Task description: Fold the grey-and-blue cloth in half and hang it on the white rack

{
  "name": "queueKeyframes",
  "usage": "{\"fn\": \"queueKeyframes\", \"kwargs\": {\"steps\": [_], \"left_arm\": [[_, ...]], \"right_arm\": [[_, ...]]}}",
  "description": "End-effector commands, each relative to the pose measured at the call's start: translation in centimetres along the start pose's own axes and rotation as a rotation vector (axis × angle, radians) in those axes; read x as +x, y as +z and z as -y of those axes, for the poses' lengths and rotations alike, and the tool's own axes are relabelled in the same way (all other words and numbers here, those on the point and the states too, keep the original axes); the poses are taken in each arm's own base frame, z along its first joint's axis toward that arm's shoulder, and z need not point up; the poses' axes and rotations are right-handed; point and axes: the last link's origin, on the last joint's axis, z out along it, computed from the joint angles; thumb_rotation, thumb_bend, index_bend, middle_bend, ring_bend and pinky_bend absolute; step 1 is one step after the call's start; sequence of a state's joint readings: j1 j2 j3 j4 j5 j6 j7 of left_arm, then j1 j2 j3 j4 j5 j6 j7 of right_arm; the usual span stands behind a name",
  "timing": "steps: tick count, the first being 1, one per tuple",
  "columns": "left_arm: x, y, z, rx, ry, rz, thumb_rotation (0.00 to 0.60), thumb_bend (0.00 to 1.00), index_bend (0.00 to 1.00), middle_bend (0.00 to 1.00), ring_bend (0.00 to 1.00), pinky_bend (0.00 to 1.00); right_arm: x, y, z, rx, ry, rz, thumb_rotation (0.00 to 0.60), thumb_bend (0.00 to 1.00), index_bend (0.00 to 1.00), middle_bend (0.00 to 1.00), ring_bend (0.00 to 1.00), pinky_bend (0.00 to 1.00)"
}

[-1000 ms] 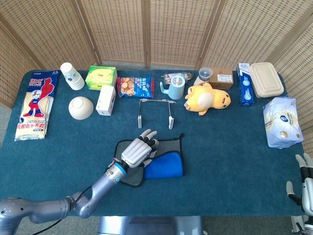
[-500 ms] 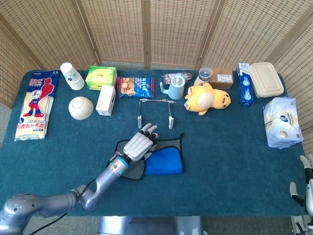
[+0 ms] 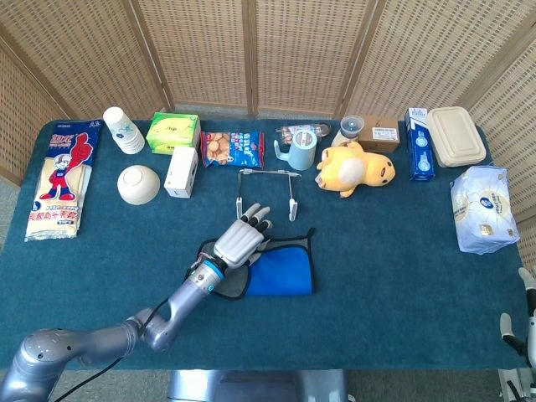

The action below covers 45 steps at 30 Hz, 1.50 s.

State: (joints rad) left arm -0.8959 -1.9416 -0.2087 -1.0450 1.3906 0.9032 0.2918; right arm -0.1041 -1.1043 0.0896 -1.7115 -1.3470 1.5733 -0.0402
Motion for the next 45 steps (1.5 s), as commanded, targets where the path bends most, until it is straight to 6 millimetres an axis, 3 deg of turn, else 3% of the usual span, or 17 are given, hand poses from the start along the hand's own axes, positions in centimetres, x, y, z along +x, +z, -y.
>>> {"fn": "queueKeyframes", "kwargs": {"steps": [1, 5, 8, 13, 20, 29, 37, 45], "left_arm": [[-0.1, 0.4, 0.1, 0.005, 0.006, 0.0, 0.6, 0.48, 0.62, 0.28, 0.04, 0.01], [-0.4, 0.6, 0.1, 0.011, -0.002, 0.004, 0.6, 0.47, 0.6, 0.28, 0.04, 0.01], [-0.5, 0.7, 0.1, 0.011, -0.007, 0.005, 0.6, 0.42, 0.52, 0.25, 0.02, 0.01], [0.0, 0.5, 0.1, 0.012, -0.022, -0.025, 0.6, 0.31, 0.26, 0.13, 0.0, 0.0], [0.8, -0.1, -0.1, 0.0, -0.048, -0.058, 0.6, 0.28, 0.07, 0.05, 0.0, 0.0], [1.8, -2.5, -0.5, -0.028, -0.185, -0.07, 0.6, 0.28, 0.16, 0.08, 0.0, 0.0], [2.0, -7.4, -0.3, -0.079, -0.271, -0.038, 0.6, 0.28, 0.28, 0.12, 0.0, 0.0], [1.9, -12.0, 0.8, -0.102, -0.206, 0.028, 0.6, 0.27, 0.3, 0.12, 0.0, 0.0]], "right_arm": [[0.0, 0.0, 0.0, -0.001, 0.0, -0.001, 0.6, 0.42, 0.0, 0.0, 0.0, 0.0], [0.1, 0.0, 0.0, -0.004, -0.001, -0.003, 0.6, 0.42, 0.0, 0.0, 0.0, 0.0], [0.1, -0.1, -0.1, -0.006, -0.001, -0.003, 0.6, 0.42, 0.0, 0.0, 0.0, 0.0], [0.1, -0.1, 0.0, -0.004, 0.0, -0.004, 0.6, 0.42, 0.0, 0.0, 0.0, 0.0], [0.2, -0.2, 0.1, 0.002, 0.002, -0.005, 0.6, 0.42, 0.0, 0.0, 0.0, 0.0], [0.2, -0.1, 0.6, 0.018, 0.001, -0.004, 0.6, 0.42, 0.0, 0.0, 0.0, 0.0], [-0.3, 0.4, 1.7, 0.05, -0.003, 0.012, 0.6, 0.42, 0.0, 0.0, 0.0, 0.0], [-0.7, 0.8, 2.6, 0.07, -0.008, 0.021, 0.6, 0.42, 0.0, 0.0, 0.0, 0.0]]}}
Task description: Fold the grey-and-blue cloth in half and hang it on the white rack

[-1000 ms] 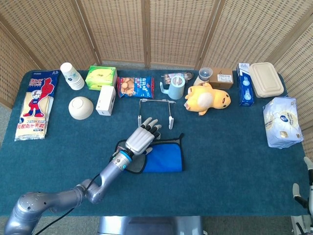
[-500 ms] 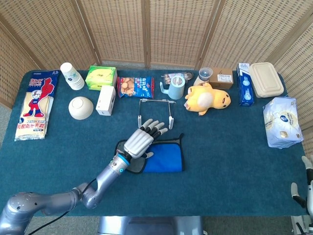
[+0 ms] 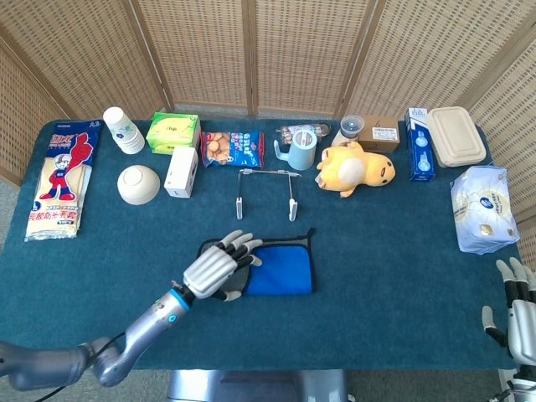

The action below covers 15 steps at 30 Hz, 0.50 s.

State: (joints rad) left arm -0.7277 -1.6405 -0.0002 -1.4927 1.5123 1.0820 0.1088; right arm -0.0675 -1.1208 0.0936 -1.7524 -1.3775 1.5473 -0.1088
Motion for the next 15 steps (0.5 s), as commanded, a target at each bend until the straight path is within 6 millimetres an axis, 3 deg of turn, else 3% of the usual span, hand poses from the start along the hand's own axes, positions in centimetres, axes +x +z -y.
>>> {"fn": "queueKeyframes", "kwargs": {"steps": [1, 8, 15], "left_arm": [[-0.1, -2.4, 0.6, 0.008, 0.072, 0.016, 0.6, 0.27, 0.3, 0.12, 0.0, 0.0], [-1.2, -4.8, 1.7, 0.06, 0.118, 0.017, 0.6, 0.27, 0.32, 0.13, 0.0, 0.0], [-2.3, -4.9, 1.9, 0.081, 0.135, 0.001, 0.6, 0.27, 0.33, 0.14, 0.0, 0.0]], "right_arm": [[-0.1, 0.1, 0.3, 0.006, 0.0, 0.004, 0.6, 0.42, 0.0, 0.0, 0.0, 0.0], [-0.4, 0.1, 0.4, 0.008, -0.002, 0.012, 0.6, 0.42, 0.0, 0.0, 0.0, 0.0], [-0.5, 0.1, 0.4, 0.009, 0.004, 0.017, 0.6, 0.42, 0.0, 0.0, 0.0, 0.0]]}}
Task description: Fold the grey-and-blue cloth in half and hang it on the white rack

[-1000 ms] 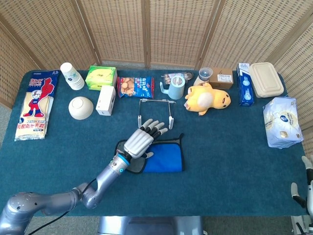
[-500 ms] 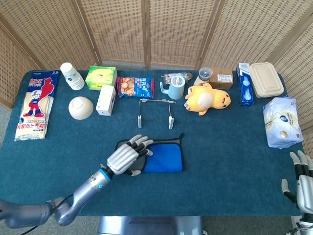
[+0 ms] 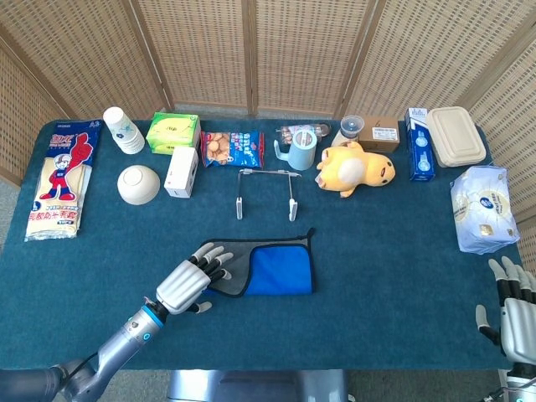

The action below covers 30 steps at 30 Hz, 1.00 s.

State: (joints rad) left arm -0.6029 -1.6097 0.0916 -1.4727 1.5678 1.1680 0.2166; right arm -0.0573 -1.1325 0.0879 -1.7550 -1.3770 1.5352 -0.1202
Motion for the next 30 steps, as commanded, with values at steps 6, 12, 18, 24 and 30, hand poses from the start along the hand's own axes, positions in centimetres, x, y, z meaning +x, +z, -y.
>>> {"fn": "queueKeyframes", "kwargs": {"steps": [6, 12, 18, 24, 30], "left_arm": [[-1.2, 1.0, 0.0, 0.022, 0.022, -0.033, 0.6, 0.27, 0.34, 0.15, 0.0, 0.0], [-1.9, 1.9, -0.1, 0.032, 0.007, -0.047, 0.6, 0.27, 0.36, 0.17, 0.0, 0.0], [-2.1, 2.9, -0.7, 0.018, -0.03, -0.083, 0.6, 0.29, 0.42, 0.21, 0.0, 0.0], [-2.4, 3.3, -0.8, 0.012, -0.039, -0.101, 0.6, 0.33, 0.48, 0.25, 0.0, 0.0], [-2.8, 3.5, -0.4, 0.023, -0.035, -0.09, 0.6, 0.37, 0.54, 0.27, 0.02, 0.0]], "right_arm": [[0.2, -0.1, -0.4, -0.01, 0.003, -0.007, 0.6, 0.42, 0.0, 0.0, 0.0, 0.0], [0.4, -0.4, -0.9, -0.024, 0.007, -0.012, 0.6, 0.42, 0.0, 0.0, 0.0, 0.0], [0.4, -0.5, -1.0, -0.028, 0.009, -0.013, 0.6, 0.42, 0.0, 0.0, 0.0, 0.0], [0.5, -0.6, -1.2, -0.032, 0.01, -0.014, 0.6, 0.42, 0.0, 0.0, 0.0, 0.0], [0.6, -0.7, -1.3, -0.037, 0.01, -0.017, 0.6, 0.42, 0.0, 0.0, 0.0, 0.0]]}}
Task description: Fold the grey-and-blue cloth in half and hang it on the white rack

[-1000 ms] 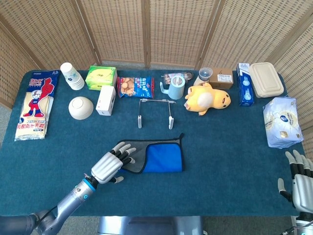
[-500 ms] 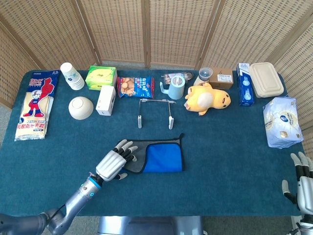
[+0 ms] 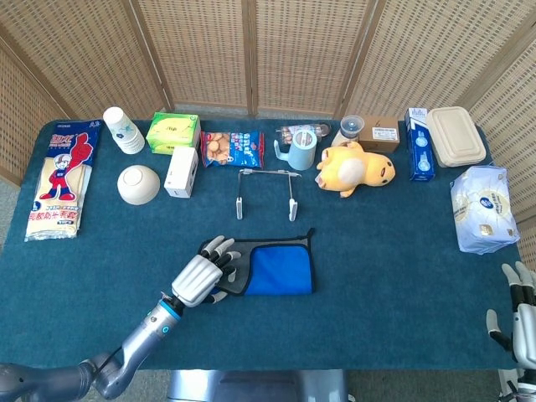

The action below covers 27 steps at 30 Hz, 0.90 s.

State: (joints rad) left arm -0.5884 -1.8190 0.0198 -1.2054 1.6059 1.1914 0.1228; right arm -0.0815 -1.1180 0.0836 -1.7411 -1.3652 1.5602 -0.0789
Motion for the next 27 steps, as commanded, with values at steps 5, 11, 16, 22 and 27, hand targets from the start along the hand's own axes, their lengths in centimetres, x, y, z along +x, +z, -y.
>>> {"fn": "queueKeyframes", "kwargs": {"steps": [5, 11, 16, 22, 27], "left_arm": [[-0.2, 0.4, 0.2, 0.002, 0.001, -0.001, 0.6, 0.42, 0.57, 0.28, 0.03, 0.0], [0.0, 0.7, 0.2, 0.0, 0.009, -0.012, 0.6, 0.46, 0.62, 0.3, 0.04, 0.01], [-0.1, 0.9, 0.3, 0.003, 0.008, -0.008, 0.6, 0.47, 0.65, 0.32, 0.06, 0.01], [0.3, 1.3, 0.9, 0.039, -0.007, -0.036, 0.6, 0.48, 0.69, 0.34, 0.07, 0.02], [1.1, 1.6, 1.8, 0.086, -0.032, -0.081, 0.6, 0.49, 0.69, 0.36, 0.08, 0.04]], "right_arm": [[0.1, -0.1, 0.0, -0.002, -0.001, -0.004, 0.6, 0.41, 0.0, 0.0, 0.0, 0.0], [0.2, -0.2, -0.1, -0.005, -0.003, -0.01, 0.6, 0.41, 0.0, 0.0, 0.0, 0.0], [0.4, -0.4, -0.2, -0.009, -0.001, -0.014, 0.6, 0.41, 0.0, 0.0, 0.0, 0.0], [0.5, -0.5, -0.2, -0.007, 0.002, -0.019, 0.6, 0.41, 0.0, 0.0, 0.0, 0.0], [0.4, -0.4, -0.1, -0.003, 0.002, -0.017, 0.6, 0.41, 0.0, 0.0, 0.0, 0.0]]}}
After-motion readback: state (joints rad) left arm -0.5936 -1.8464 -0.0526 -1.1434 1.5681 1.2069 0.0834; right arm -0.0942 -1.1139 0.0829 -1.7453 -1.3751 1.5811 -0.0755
